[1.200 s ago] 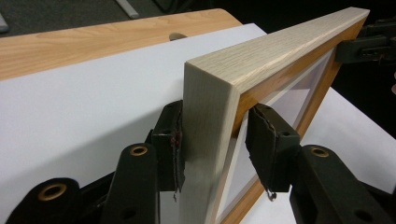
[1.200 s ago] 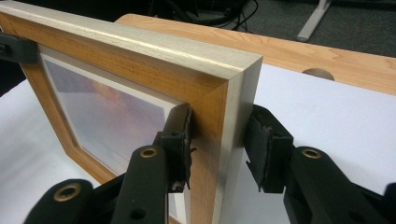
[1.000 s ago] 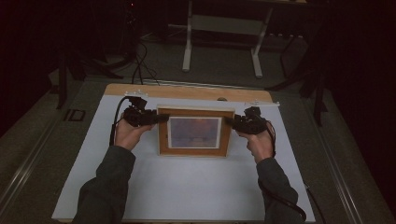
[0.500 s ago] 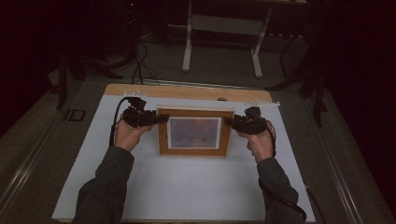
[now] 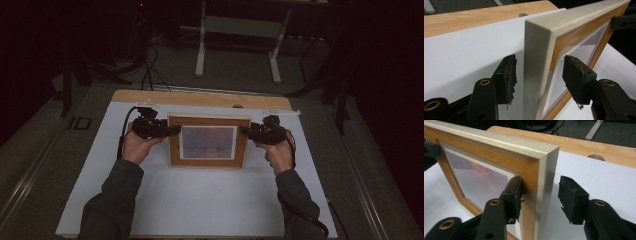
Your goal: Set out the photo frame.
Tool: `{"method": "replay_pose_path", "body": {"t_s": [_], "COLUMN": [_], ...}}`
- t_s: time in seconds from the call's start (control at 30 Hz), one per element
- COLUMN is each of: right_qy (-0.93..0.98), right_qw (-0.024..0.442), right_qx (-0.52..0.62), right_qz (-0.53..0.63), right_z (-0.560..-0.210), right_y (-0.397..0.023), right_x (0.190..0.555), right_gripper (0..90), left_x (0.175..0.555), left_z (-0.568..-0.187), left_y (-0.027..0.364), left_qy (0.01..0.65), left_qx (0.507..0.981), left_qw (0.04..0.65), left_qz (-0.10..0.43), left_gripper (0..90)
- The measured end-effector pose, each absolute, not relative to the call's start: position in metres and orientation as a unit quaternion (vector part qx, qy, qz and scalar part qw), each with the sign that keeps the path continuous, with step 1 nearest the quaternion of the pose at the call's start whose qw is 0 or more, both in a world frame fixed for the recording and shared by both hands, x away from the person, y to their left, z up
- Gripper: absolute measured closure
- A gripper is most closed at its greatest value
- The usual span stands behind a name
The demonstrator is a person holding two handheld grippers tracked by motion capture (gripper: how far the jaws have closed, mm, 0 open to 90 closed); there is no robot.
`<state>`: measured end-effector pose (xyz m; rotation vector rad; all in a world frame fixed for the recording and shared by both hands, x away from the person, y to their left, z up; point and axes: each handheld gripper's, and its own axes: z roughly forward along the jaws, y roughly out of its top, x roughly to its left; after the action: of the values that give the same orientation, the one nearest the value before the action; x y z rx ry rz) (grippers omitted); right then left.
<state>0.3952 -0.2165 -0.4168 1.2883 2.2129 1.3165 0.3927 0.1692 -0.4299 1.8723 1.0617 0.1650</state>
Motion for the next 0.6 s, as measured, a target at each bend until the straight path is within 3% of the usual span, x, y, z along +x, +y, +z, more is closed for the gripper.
{"method": "replay_pose_path", "body": {"t_s": [0.6], "right_qy": [0.763], "right_qw": [0.122], "right_qx": [0.438], "right_qz": [0.459], "right_z": [-0.417], "right_y": [-0.228], "right_x": [0.389], "right_gripper": [46.0], "left_x": [0.371], "left_z": [-0.425], "left_y": [0.196], "left_qy": [0.447], "left_qx": [0.750], "left_qw": [0.477], "left_qz": [0.098], "left_gripper": [42.0]}}
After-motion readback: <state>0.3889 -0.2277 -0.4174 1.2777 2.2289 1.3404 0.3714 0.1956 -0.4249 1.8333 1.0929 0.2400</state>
